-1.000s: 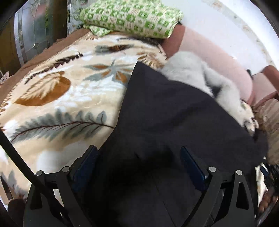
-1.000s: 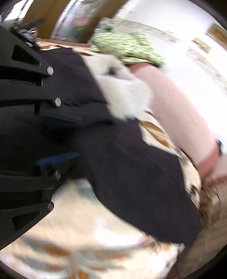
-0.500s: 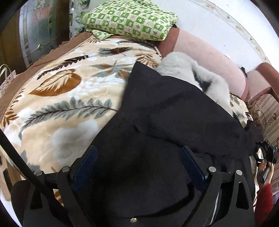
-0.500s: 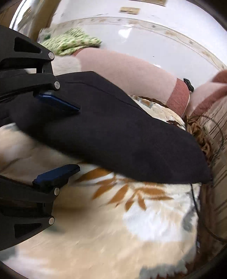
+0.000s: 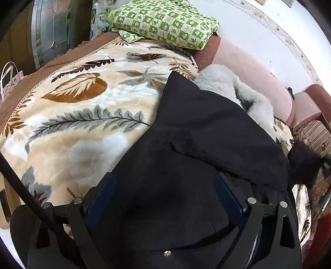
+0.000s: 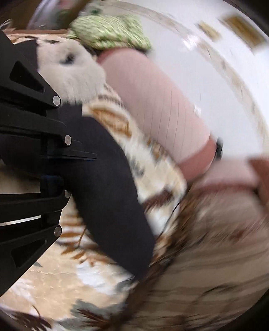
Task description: Fold large clothes
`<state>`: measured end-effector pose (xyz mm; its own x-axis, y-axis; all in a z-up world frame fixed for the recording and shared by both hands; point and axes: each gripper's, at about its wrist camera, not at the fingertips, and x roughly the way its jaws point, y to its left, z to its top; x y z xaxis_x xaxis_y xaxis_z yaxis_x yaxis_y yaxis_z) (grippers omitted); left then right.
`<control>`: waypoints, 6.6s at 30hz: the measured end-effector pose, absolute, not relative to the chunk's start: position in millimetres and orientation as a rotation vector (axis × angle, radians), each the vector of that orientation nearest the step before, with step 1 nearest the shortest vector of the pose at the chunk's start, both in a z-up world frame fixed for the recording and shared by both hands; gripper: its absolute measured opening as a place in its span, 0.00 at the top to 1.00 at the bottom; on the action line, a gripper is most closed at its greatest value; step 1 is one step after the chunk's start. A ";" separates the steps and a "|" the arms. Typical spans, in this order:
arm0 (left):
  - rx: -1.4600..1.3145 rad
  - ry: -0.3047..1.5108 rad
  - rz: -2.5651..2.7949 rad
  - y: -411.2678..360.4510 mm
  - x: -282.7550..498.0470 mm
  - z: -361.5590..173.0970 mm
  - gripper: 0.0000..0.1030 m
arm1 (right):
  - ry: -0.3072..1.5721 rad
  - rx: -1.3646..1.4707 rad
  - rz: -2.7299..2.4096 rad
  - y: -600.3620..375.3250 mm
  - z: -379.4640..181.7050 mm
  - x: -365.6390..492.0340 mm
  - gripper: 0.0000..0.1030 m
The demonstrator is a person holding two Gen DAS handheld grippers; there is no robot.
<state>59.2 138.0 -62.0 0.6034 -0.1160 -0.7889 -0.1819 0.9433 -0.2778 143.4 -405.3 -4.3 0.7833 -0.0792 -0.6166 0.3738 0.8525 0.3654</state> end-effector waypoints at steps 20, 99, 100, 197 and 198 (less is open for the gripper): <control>-0.477 0.858 0.058 187.7 32.2 -54.3 0.08 | 0.941 0.061 0.193 -120.9 -117.3 151.1 0.90; -0.286 0.987 -0.020 136.6 205.2 -104.6 0.21 | 0.927 0.179 0.054 -156.5 -111.9 187.6 0.65; -0.316 0.994 -0.018 140.5 209.3 -111.3 0.13 | 0.933 0.198 0.070 -160.7 -117.0 190.7 0.65; -0.294 1.069 -0.327 153.2 -45.7 -138.5 0.43 | 1.006 0.412 0.079 -244.4 -151.8 -98.5 0.44; -0.275 1.074 -0.287 154.1 -45.9 -136.9 0.64 | 1.000 0.415 0.074 -244.5 -150.9 -99.4 0.49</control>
<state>-45.9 154.1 -136.9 0.4470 -0.3606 -0.8186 0.0959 0.9292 -0.3569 -99.4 -244.5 -150.9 0.5446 0.2487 -0.8009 0.1274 0.9194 0.3721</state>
